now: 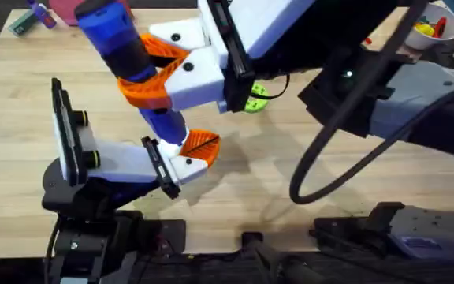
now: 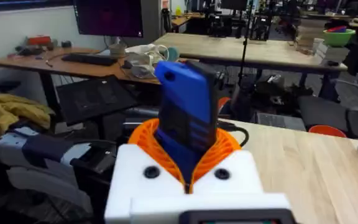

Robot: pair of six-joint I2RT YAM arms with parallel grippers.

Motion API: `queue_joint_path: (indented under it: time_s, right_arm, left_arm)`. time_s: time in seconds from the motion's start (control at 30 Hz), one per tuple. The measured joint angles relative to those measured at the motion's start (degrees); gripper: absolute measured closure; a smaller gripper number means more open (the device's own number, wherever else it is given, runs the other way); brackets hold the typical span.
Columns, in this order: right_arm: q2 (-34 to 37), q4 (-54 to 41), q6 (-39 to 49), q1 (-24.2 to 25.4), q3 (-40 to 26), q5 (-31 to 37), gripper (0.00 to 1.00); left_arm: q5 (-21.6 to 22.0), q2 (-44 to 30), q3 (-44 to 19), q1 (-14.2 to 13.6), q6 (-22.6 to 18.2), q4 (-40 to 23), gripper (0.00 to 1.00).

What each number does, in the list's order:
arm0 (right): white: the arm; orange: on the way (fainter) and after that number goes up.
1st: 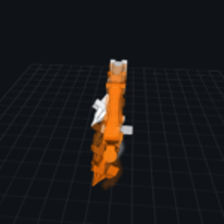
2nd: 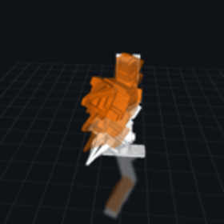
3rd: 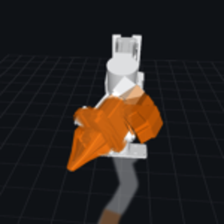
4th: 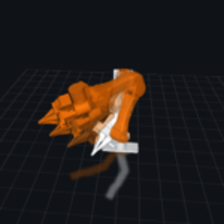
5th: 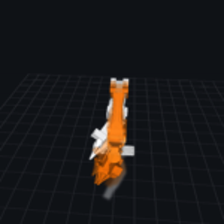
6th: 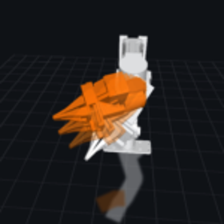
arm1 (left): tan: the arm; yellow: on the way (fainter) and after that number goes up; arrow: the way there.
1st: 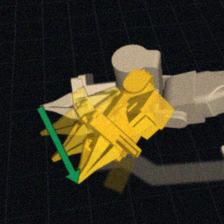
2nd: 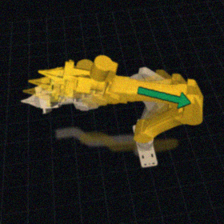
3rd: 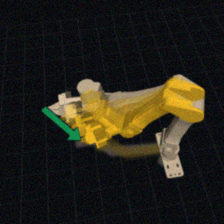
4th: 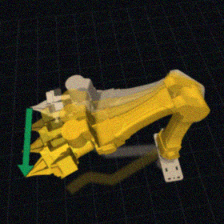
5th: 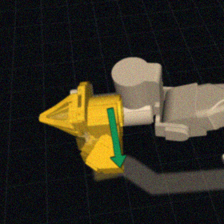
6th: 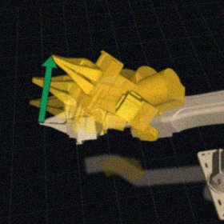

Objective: Pick up the gripper from the table and insert it into the empty holder that is missing its gripper. Then pick up a screw, insert it into the mounting hole, and use the screwdriver to tighten it. Finally, clean up the table by picking up the vegetable and placing it into the bucket.

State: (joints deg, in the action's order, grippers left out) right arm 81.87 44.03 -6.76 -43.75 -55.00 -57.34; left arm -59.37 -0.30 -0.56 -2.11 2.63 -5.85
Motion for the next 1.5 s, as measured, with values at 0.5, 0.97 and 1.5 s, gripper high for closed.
queue_joint_path:
  time_s: [0.5, 0.97, 1.5]
  right_arm:
    - [0.02, -0.02, 0.87, -0.02, 0.0, 0.02, 0.977]
    - [0.39, 0.07, 0.92, -0.19, 0.0, 0.04, 0.977]
    - [1.16, 0.35, 1.27, -1.25, 0.0, 0.2, 0.977]
  left_arm:
    - [0.0, 0.0, 0.0, 0.0, 0.0, 0.0, 0.993]
    - [0.0, 0.0, 0.0, 0.0, 0.0, 0.0, 0.993]
    - [-0.02, -0.01, 0.0, 0.0, 0.0, -0.02, 0.993]
